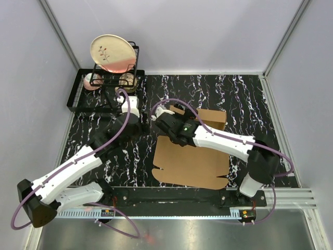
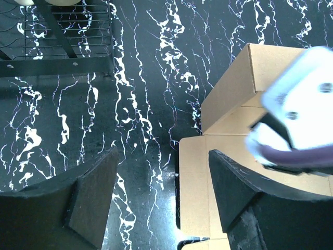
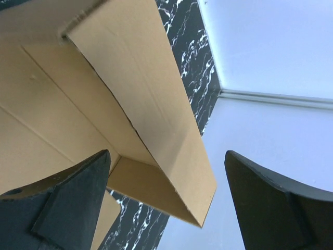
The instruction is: Fold the paper box
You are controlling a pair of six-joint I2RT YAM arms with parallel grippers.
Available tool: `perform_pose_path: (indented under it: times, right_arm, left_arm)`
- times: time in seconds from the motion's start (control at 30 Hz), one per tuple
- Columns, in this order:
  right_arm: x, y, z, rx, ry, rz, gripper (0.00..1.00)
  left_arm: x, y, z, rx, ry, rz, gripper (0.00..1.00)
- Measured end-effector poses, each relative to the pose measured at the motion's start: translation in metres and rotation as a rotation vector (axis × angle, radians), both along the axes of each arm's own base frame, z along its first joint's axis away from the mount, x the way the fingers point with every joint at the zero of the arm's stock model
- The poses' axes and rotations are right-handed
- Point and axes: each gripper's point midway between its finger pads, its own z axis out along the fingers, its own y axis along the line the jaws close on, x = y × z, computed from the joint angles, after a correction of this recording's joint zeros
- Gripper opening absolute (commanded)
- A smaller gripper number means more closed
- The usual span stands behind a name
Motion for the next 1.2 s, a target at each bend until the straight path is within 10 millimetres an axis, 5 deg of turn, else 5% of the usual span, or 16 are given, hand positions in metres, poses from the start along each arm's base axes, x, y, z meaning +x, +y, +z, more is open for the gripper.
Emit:
perform_pose_path:
  times: [0.1,0.27,0.47,0.57,0.77,0.97,1.07,1.2]
  right_arm:
    - [0.012,0.005,-0.012,-0.066,-0.016,0.0,0.87]
    - [0.031,-0.006,-0.03,-0.16,-0.009,-0.037,0.55]
    - [0.041,-0.015,-0.022,-0.187,-0.049,-0.08,0.29]
    - [0.042,-0.018,-0.014,-0.217,-0.071,-0.095,0.0]
    - [0.046,-0.022,0.018,-0.17,-0.118,-0.156,0.0]
    - [0.055,-0.027,0.075,0.195,-0.092,-0.276,0.0]
    - [0.067,-0.063,0.09,0.474,-0.057,-0.413,0.0]
    - [0.064,-0.129,0.071,0.71,0.0,-0.633,0.0]
  left_arm:
    - [-0.002,0.002,0.002,-0.01,-0.008,0.002,0.73]
    - [-0.005,0.007,-0.001,-0.011,-0.012,0.007,0.74]
    - [-0.008,0.012,0.003,-0.022,-0.027,0.01,0.75]
    - [-0.008,0.013,0.005,-0.026,-0.032,0.013,0.75]
    - [-0.008,0.013,0.004,-0.024,-0.031,0.012,0.75]
    - [-0.006,0.013,0.006,-0.019,-0.03,0.014,0.75]
    - [-0.003,0.01,0.021,-0.037,-0.048,0.016,0.75]
    - [0.002,0.008,0.077,-0.121,-0.143,0.02,0.75]
